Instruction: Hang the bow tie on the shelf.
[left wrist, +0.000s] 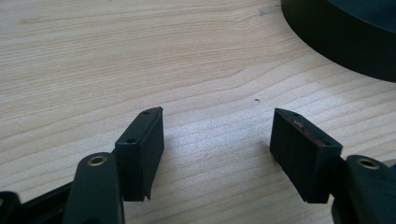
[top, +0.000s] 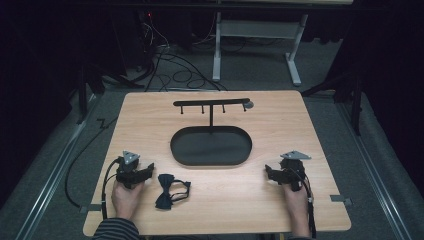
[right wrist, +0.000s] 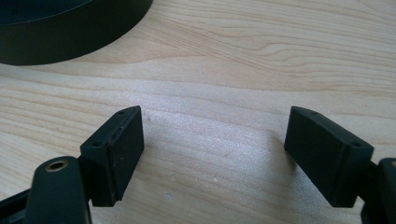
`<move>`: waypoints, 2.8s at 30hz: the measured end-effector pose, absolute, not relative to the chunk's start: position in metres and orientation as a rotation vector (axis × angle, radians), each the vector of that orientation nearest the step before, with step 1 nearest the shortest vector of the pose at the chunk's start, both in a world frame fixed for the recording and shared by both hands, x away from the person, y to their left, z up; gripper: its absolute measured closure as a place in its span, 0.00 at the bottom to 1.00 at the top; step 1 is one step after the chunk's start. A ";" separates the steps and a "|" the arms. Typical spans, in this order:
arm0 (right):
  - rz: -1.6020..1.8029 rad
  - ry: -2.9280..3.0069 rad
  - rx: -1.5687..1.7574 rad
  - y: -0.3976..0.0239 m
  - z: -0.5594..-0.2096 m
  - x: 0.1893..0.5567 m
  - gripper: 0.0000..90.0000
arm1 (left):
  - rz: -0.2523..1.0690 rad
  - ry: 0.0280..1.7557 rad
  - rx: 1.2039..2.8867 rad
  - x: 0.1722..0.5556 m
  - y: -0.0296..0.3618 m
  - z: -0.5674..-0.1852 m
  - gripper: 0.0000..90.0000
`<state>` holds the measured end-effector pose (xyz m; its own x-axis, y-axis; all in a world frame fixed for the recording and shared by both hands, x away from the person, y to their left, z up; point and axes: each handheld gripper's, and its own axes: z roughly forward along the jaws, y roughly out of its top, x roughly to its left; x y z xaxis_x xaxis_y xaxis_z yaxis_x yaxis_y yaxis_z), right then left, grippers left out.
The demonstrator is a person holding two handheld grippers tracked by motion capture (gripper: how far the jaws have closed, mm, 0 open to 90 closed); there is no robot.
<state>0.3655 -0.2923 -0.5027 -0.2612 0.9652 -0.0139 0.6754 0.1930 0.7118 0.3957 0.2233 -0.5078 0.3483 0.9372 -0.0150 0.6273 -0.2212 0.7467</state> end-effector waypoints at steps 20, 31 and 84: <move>0.832 2.007 1.530 -0.292 -0.503 0.366 0.23 | 0.596 1.378 1.944 0.395 0.223 -0.506 0.44; 0.832 2.007 1.531 -0.292 -0.503 0.366 0.23 | 0.545 1.341 1.901 0.387 0.226 -0.491 0.48; 0.833 2.009 1.531 -0.293 -0.503 0.366 0.23 | 0.273 0.970 2.078 0.344 0.155 -0.466 0.60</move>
<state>0.3656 -0.2928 -0.5027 -0.2608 0.9653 -0.0101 0.6751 0.1899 0.7129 0.3444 0.1548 -0.4661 0.6817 0.7195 -0.1328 0.5449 -0.3782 0.7483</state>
